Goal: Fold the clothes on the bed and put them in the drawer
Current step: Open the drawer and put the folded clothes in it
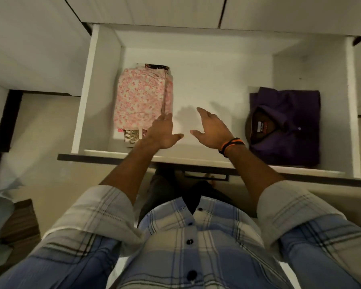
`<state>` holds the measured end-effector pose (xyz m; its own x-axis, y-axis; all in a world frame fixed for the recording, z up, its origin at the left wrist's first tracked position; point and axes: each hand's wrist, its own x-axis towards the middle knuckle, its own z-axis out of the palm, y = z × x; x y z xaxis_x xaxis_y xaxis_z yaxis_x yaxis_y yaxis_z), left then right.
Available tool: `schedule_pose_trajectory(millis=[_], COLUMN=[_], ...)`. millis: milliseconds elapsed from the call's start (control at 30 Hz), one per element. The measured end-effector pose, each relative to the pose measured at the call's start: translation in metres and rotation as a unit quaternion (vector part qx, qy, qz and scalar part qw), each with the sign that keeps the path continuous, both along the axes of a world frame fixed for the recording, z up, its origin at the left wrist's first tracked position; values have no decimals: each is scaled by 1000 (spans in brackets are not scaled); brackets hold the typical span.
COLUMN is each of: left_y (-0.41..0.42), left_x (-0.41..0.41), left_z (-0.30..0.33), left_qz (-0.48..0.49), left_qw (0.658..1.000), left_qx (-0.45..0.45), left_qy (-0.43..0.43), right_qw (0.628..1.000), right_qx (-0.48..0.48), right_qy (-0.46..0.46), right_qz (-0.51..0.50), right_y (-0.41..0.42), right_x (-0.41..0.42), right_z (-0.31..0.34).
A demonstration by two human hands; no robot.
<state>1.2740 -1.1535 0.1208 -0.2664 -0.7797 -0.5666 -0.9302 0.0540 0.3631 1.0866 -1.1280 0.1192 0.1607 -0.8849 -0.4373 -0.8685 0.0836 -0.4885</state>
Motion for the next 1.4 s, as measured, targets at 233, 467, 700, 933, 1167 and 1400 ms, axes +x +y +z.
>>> schedule_pose_trajectory(millis=[233, 467, 700, 933, 1167, 1400], left_y=[59, 127, 172, 207, 214, 200], left_x=[-31, -39, -35, -40, -43, -41], left_z=[13, 24, 10, 1, 0, -2], left_qz=[-16, -62, -121, -141, -160, -165], left_qw=[1000, 997, 987, 984, 982, 982], left_qx=[-18, -45, -70, -48, -21, -4], left_qy=[-7, -33, -74, -99, -99, -96], right_qw=[999, 996, 990, 983, 976, 977], right_qx=[-12, -59, -83, -43, -10, 9], right_qy=[29, 70, 112, 178, 218, 210], right_qz=[6, -1, -3, 10, 22, 14], right_y=[66, 148, 202, 239, 254, 240], right_x=[-41, -54, -55, -54, -53, -51], right_z=[17, 27, 9, -11, -14, -15])
